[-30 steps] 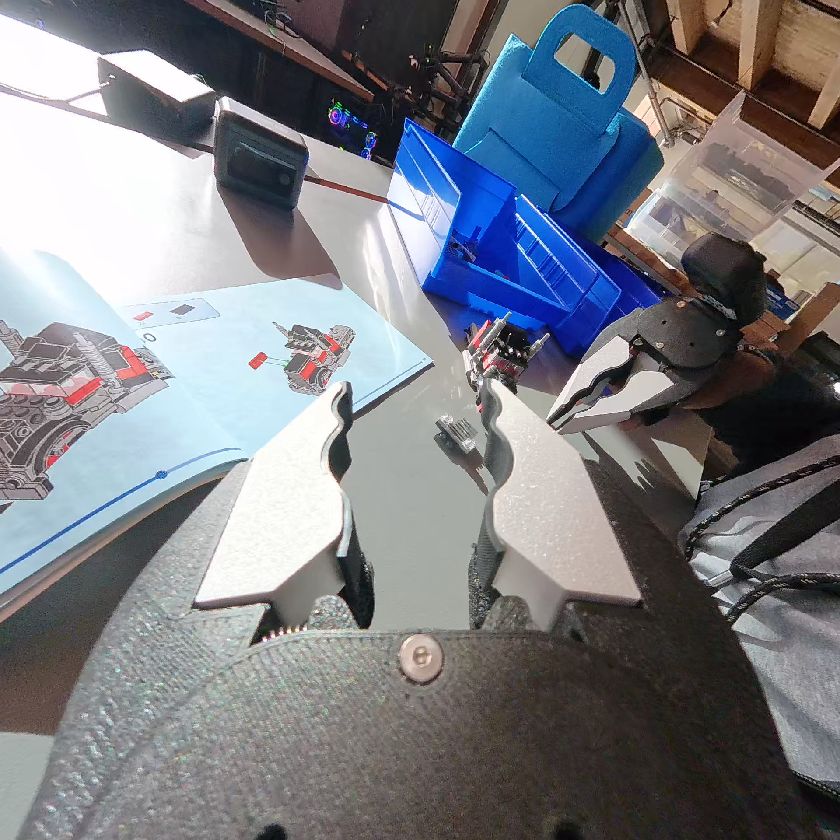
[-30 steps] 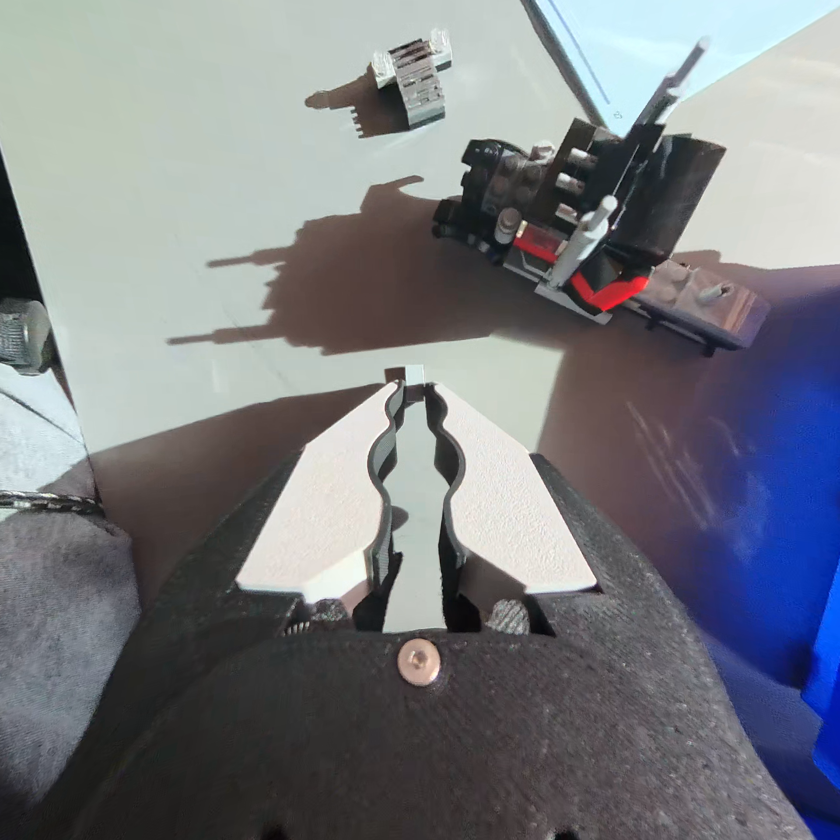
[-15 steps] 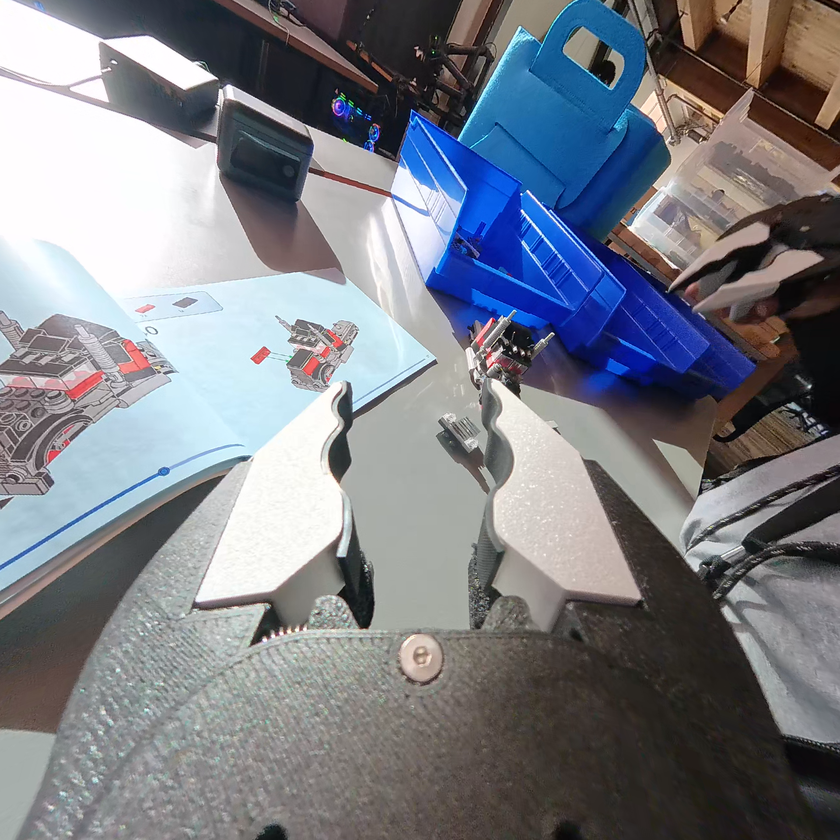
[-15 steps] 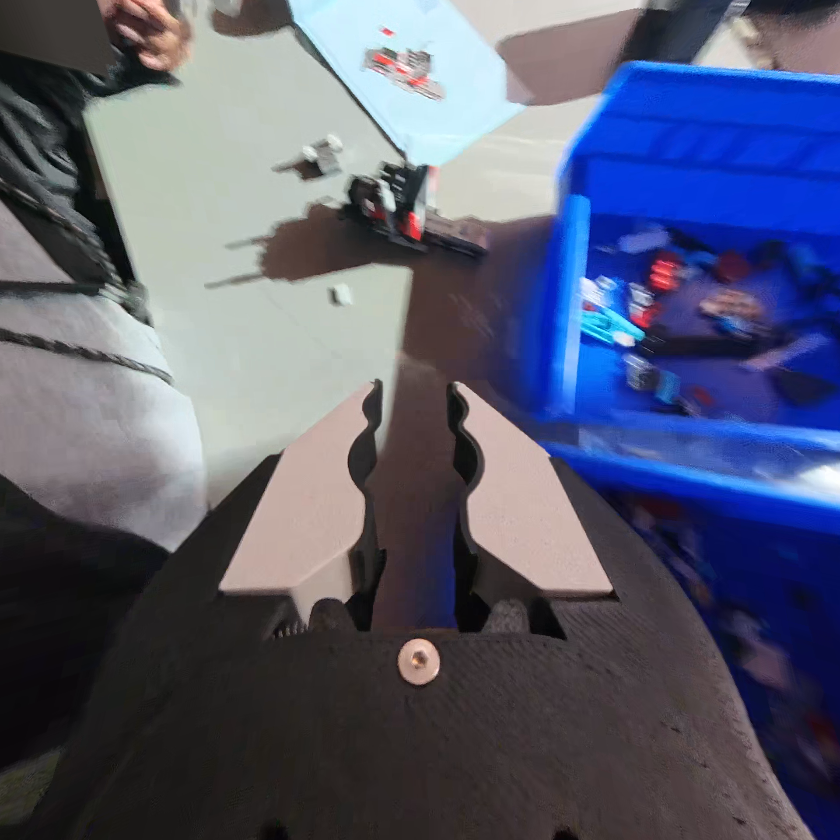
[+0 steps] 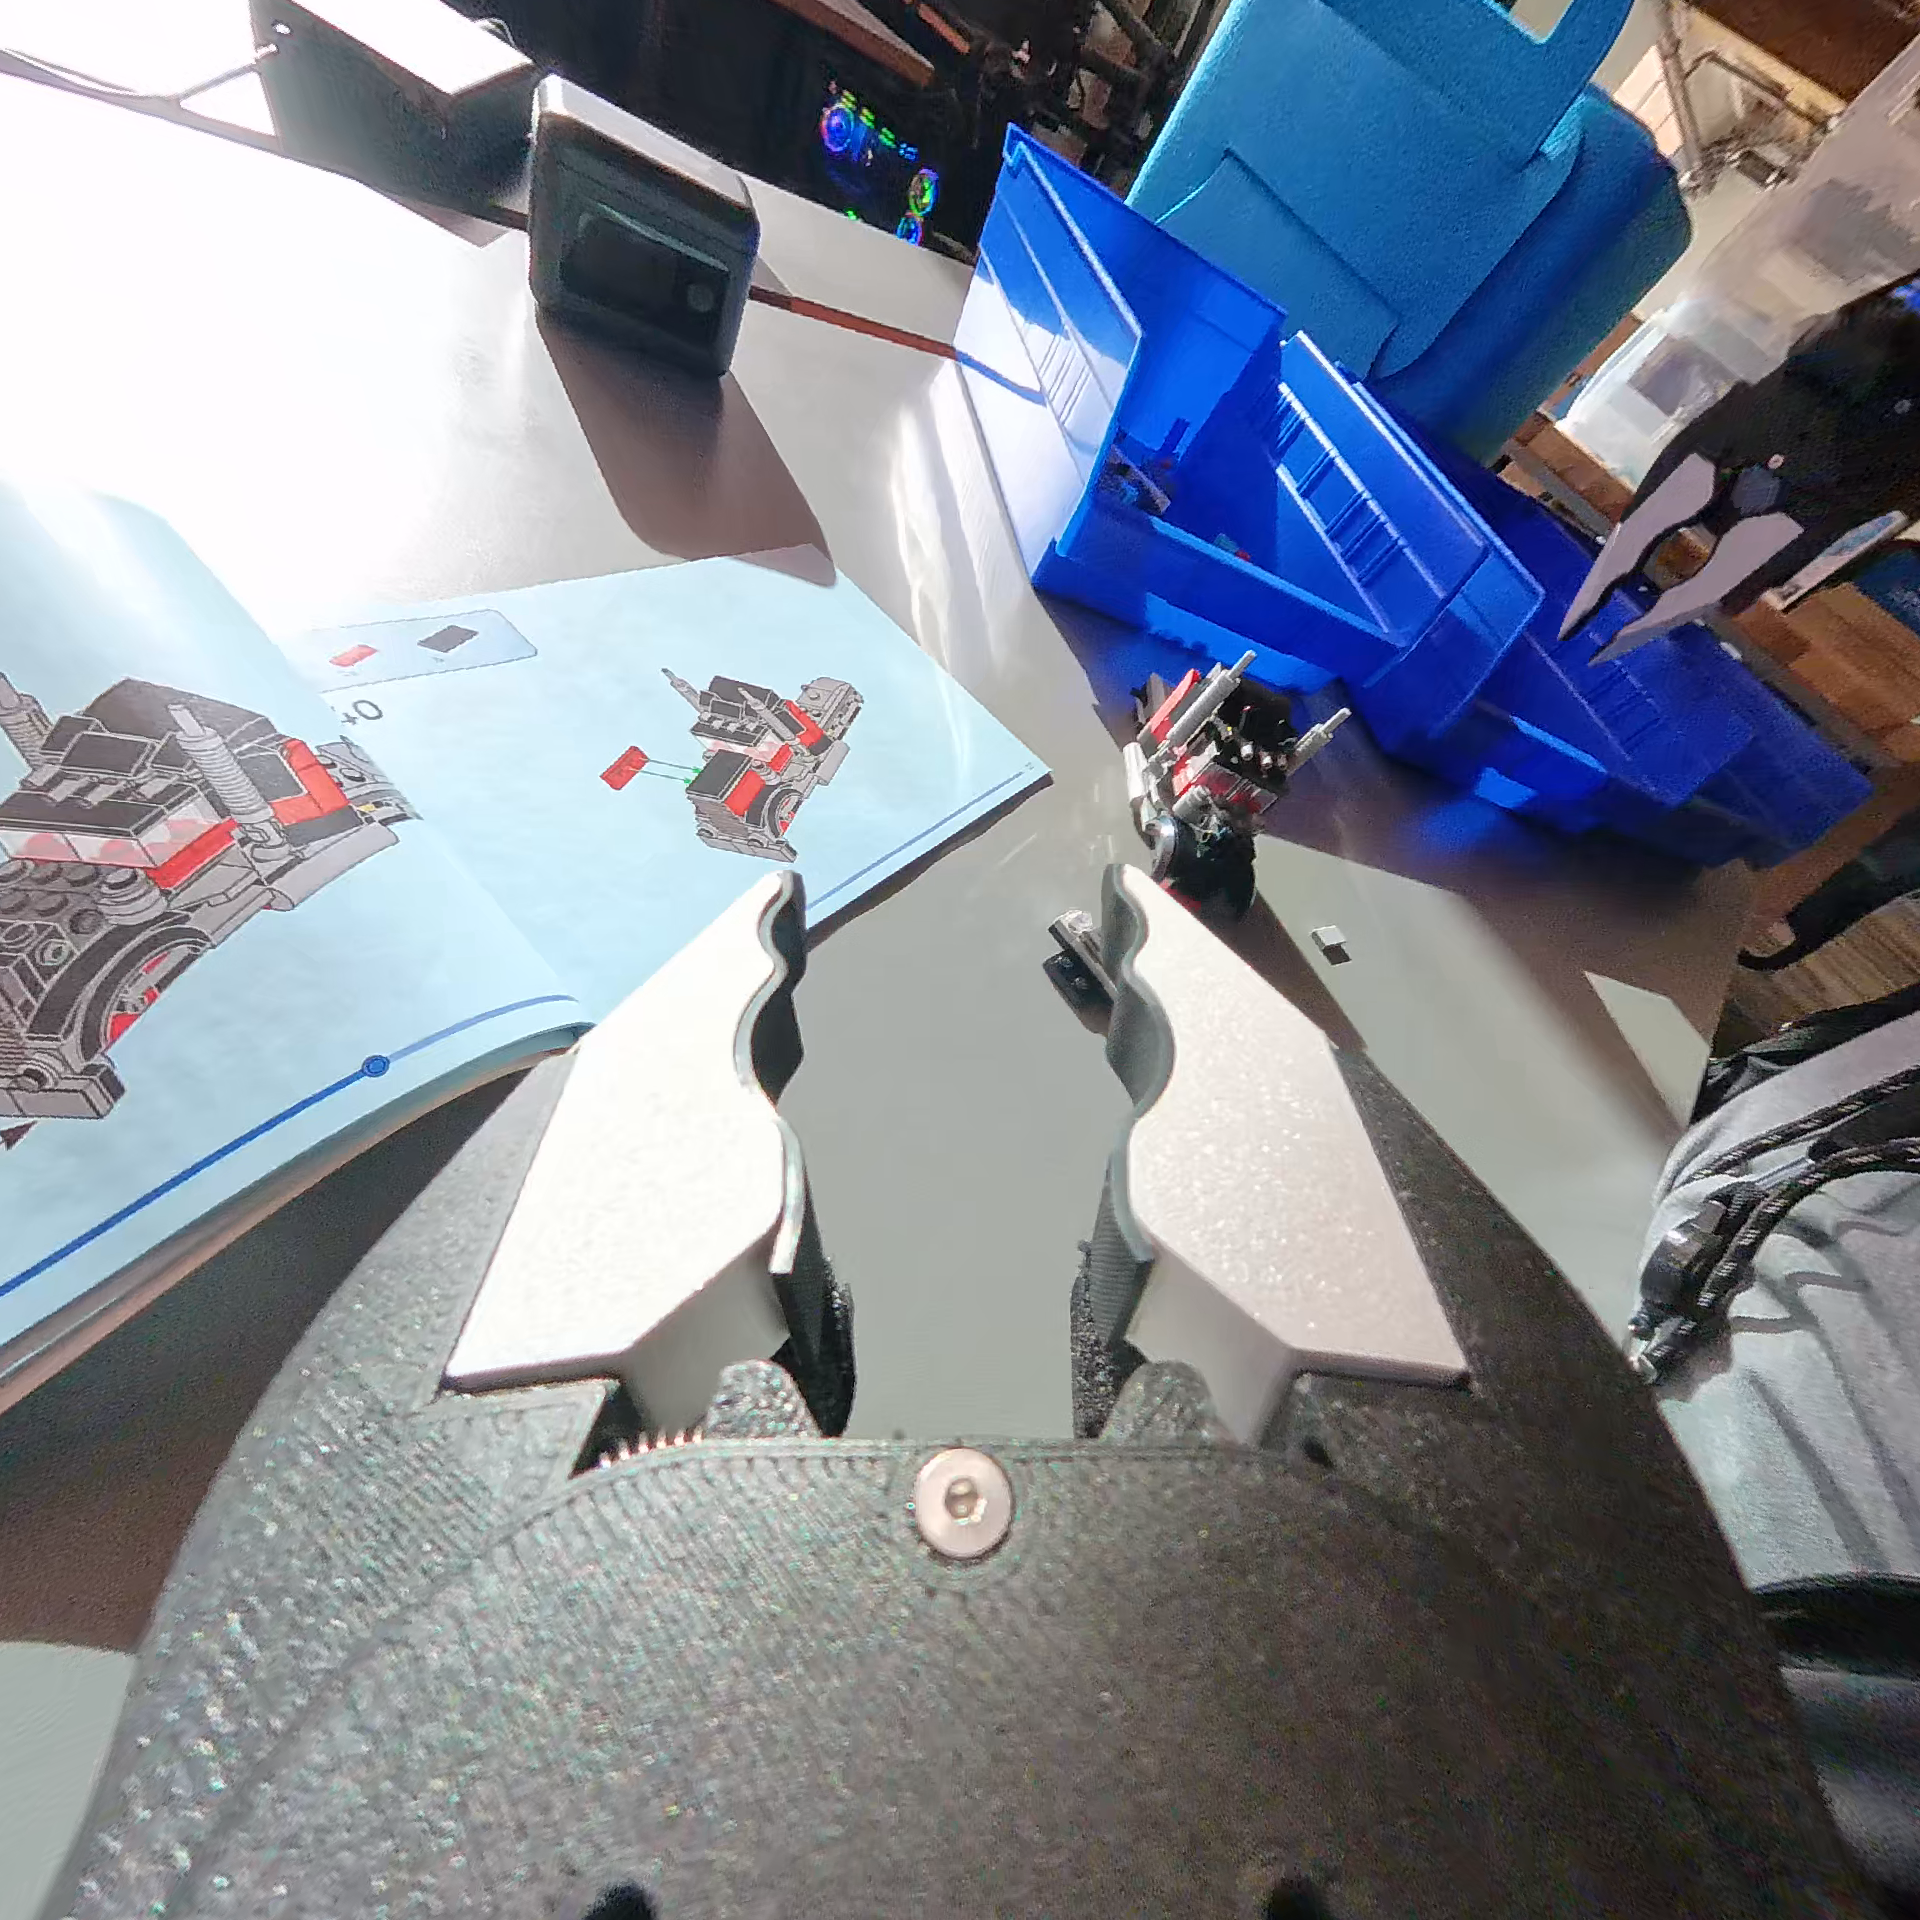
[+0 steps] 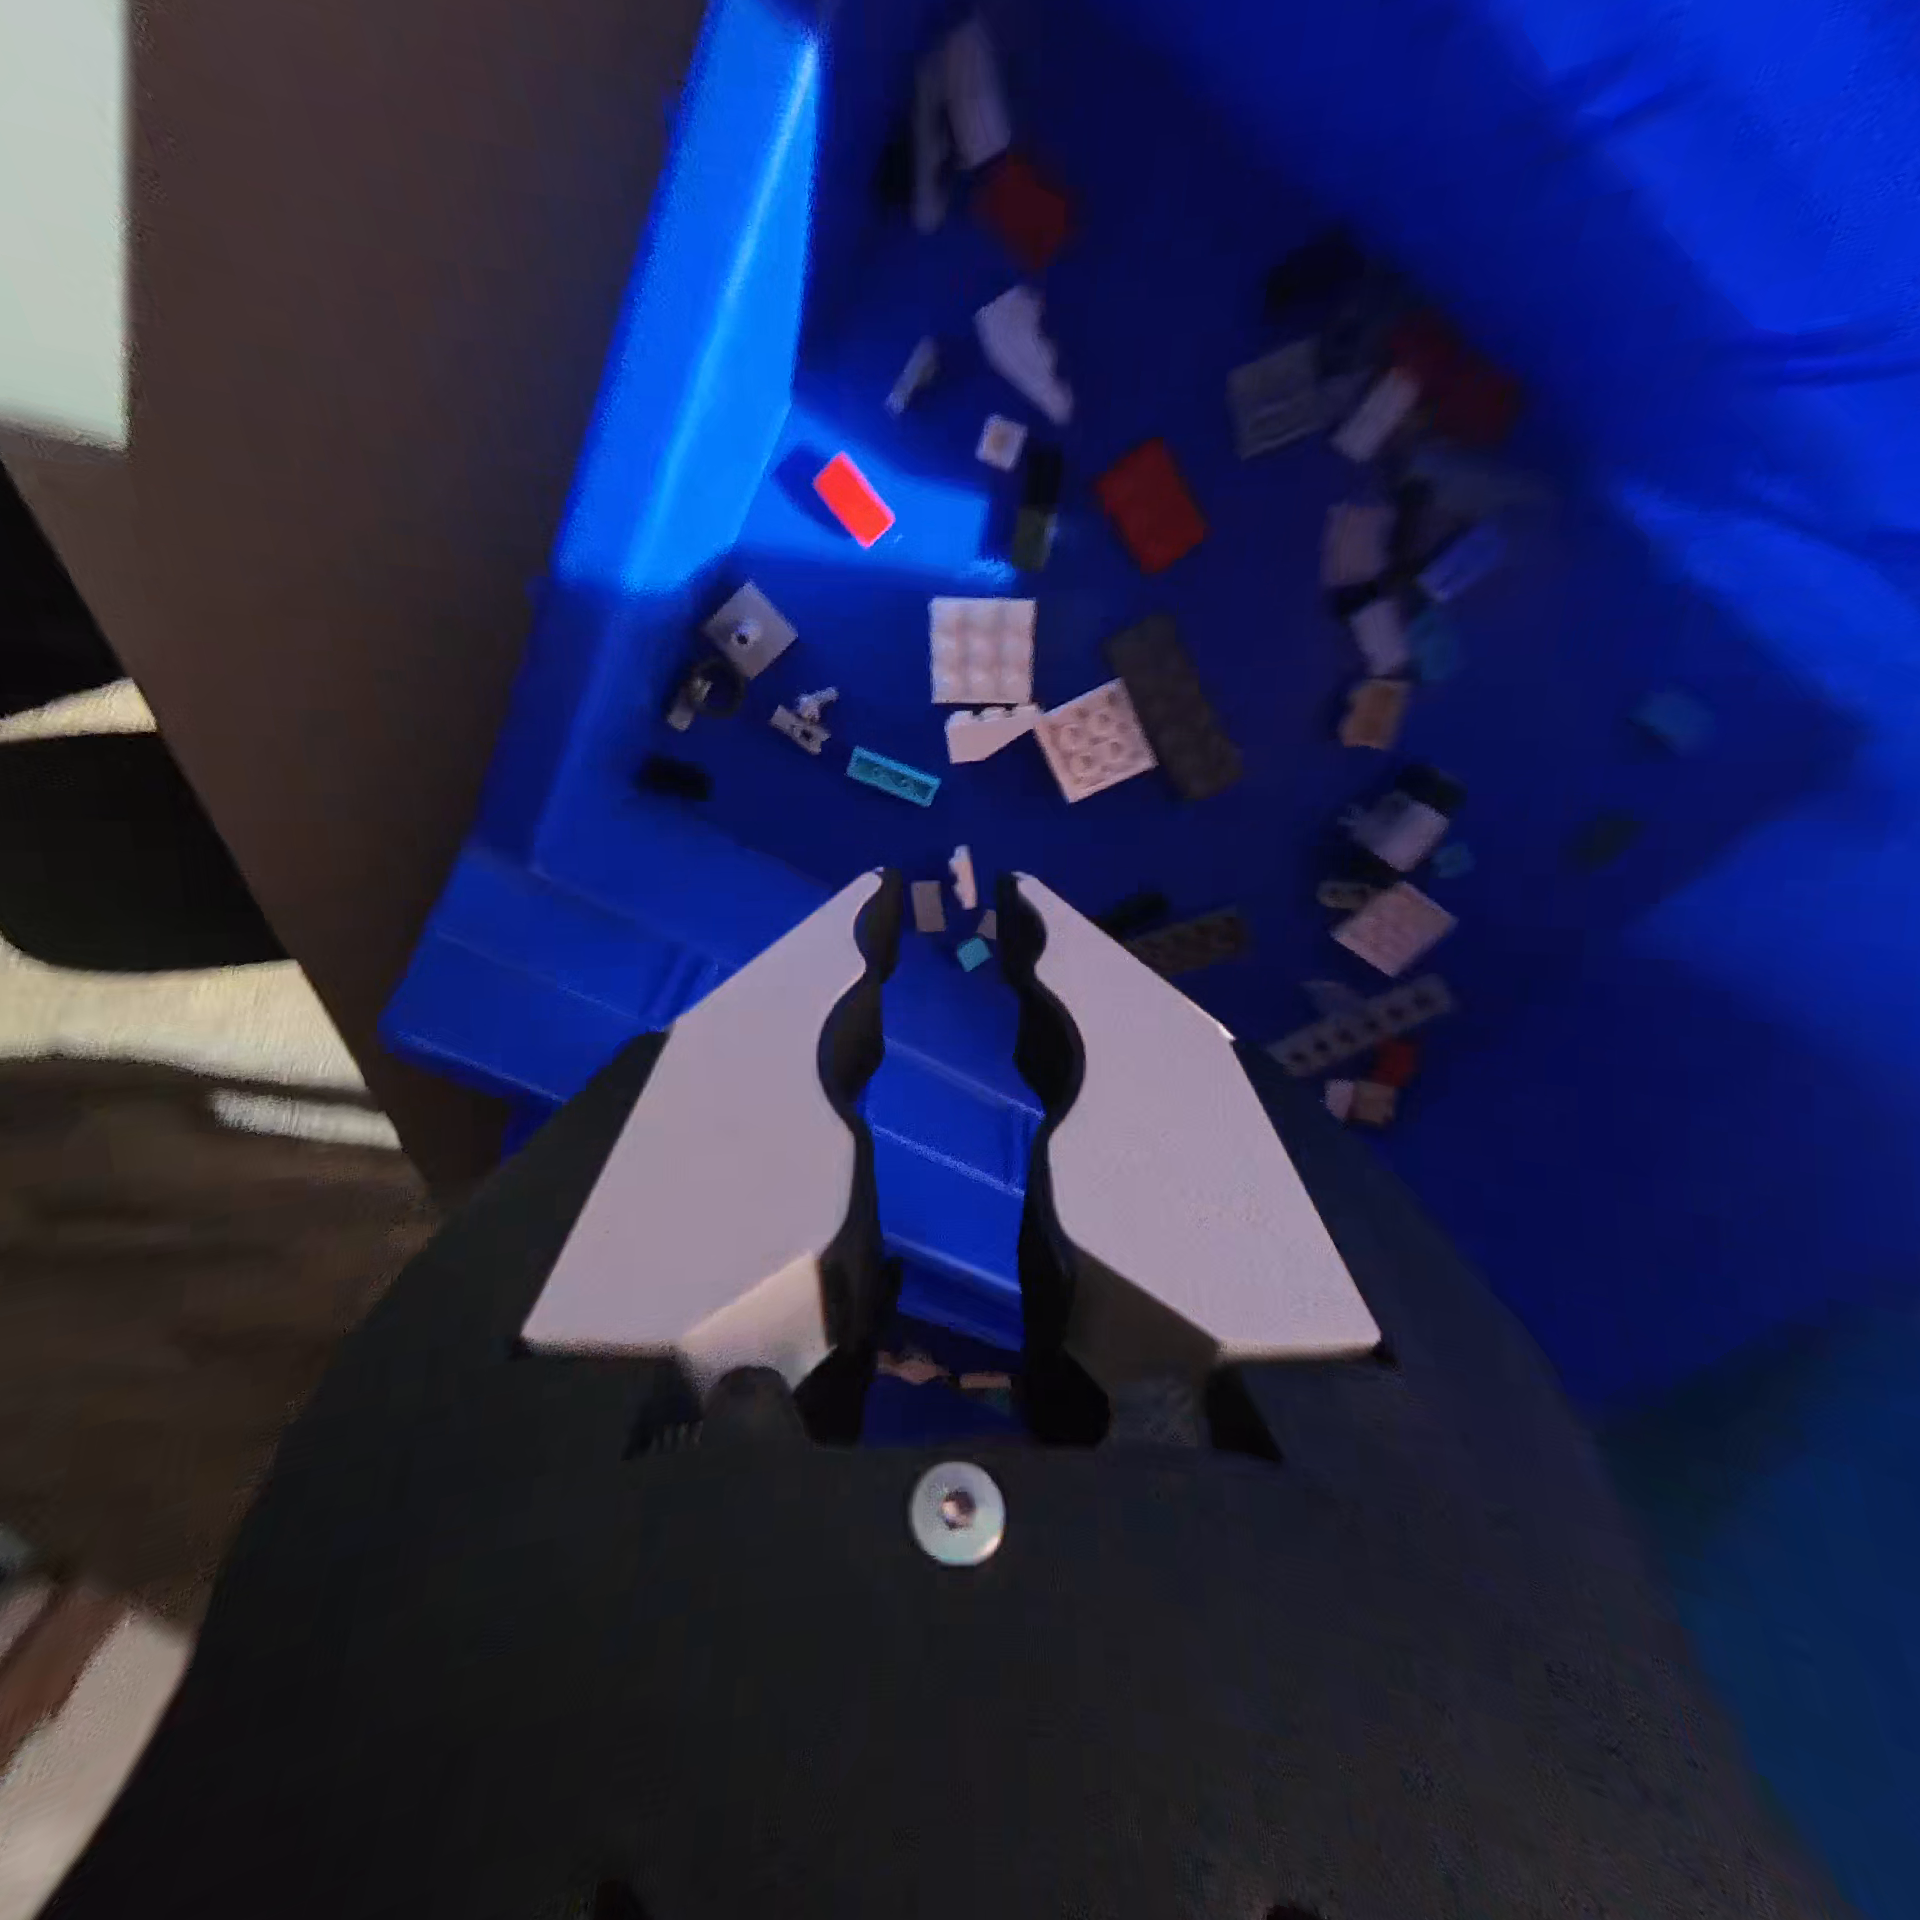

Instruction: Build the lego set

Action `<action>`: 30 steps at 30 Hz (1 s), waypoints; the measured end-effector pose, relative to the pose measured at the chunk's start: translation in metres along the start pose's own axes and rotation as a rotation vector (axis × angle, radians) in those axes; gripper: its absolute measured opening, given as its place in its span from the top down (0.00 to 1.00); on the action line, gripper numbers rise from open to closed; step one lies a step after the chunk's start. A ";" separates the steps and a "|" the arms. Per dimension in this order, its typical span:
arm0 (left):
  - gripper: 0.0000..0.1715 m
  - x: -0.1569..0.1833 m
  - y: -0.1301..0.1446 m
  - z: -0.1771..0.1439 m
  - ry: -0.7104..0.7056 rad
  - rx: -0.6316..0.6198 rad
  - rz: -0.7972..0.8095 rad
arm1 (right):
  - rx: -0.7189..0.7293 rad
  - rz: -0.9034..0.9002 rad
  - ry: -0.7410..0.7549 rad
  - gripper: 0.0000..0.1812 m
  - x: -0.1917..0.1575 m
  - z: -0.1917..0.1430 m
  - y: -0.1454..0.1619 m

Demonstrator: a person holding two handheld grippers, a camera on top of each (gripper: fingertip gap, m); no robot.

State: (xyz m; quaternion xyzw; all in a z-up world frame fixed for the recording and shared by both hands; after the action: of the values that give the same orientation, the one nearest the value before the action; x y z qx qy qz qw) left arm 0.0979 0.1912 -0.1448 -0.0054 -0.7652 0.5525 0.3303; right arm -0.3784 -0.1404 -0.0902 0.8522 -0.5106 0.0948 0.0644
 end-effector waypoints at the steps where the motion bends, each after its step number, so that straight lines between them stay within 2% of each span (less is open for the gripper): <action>1: 0.67 0.000 0.000 0.000 -0.010 -0.003 0.005 | -0.045 -0.041 -0.039 0.91 -0.003 0.010 0.002; 4: 0.67 -0.001 0.000 0.000 -0.028 -0.004 0.008 | -0.168 -0.105 -0.158 0.95 -0.012 0.030 0.009; 10: 0.67 -0.001 -0.002 -0.003 -0.015 0.028 -0.004 | -0.282 -0.112 -0.260 0.95 -0.016 0.053 0.022; 19: 0.67 -0.001 -0.003 -0.004 0.003 0.045 -0.007 | -0.318 -0.145 -0.218 0.90 -0.022 0.069 0.020; 30: 0.67 0.001 -0.002 -0.004 0.007 0.045 -0.006 | -0.311 -0.109 -0.197 0.88 -0.006 0.069 0.028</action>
State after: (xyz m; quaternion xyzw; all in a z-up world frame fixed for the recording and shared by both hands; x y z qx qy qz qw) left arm 0.1003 0.1944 -0.1419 0.0026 -0.7514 0.5686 0.3348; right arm -0.3991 -0.1623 -0.1581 0.8635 -0.4760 -0.0729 0.1500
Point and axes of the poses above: each gripper's, where its closed fingertips meet, z out along the fingers, y out of its underside, x = y × z across the jaws, the point moved 6 cm from there along -z, back along the fingers, and after that the axes turned 15 degrees about y, right-handed, at the moved point
